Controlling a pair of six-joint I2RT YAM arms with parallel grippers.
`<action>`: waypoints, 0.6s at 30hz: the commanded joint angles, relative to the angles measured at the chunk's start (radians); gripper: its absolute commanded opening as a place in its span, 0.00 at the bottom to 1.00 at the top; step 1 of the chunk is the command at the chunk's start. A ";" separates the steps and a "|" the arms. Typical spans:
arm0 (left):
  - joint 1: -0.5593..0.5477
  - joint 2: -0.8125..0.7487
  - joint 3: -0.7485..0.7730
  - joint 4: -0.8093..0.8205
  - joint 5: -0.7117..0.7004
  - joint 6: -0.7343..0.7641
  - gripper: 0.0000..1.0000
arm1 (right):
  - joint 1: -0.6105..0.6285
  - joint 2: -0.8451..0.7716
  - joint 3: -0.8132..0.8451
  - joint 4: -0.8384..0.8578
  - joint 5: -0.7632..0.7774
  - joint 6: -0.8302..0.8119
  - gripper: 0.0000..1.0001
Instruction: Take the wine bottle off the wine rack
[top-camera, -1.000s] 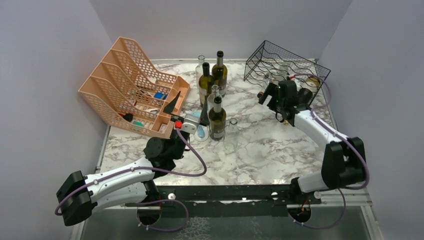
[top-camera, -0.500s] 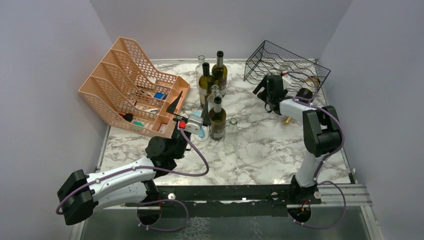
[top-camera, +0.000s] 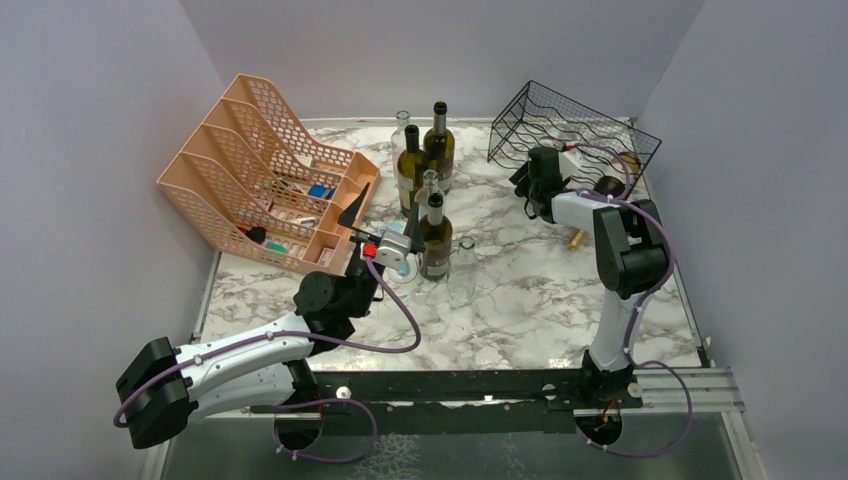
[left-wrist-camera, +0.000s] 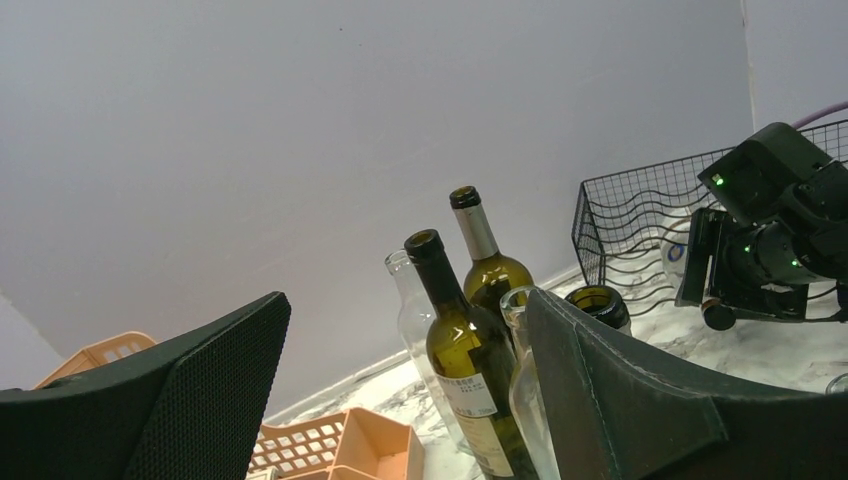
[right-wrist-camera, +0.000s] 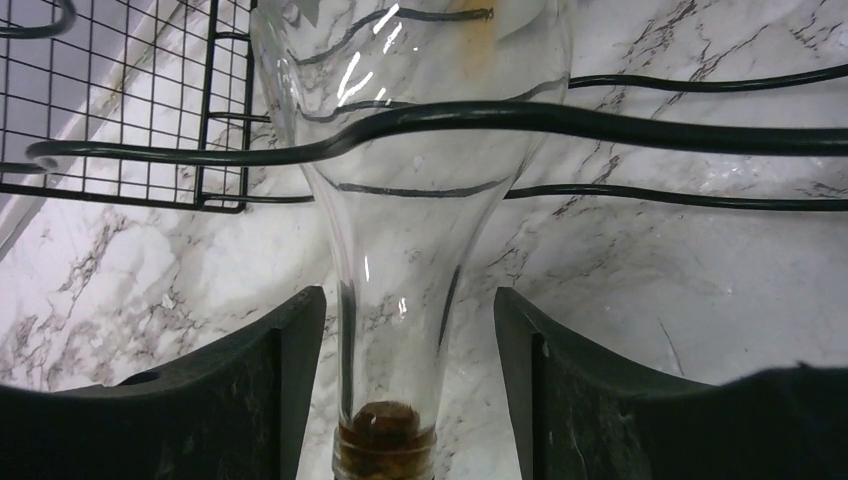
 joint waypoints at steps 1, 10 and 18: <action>0.003 -0.001 0.019 0.011 0.028 -0.002 0.93 | 0.003 0.053 0.051 -0.011 0.021 0.060 0.64; 0.004 0.011 0.022 0.004 0.036 -0.017 0.93 | 0.003 0.037 0.044 -0.037 -0.037 0.093 0.39; 0.004 0.015 0.025 -0.005 0.038 -0.021 0.93 | 0.011 -0.025 -0.037 -0.048 -0.103 0.135 0.30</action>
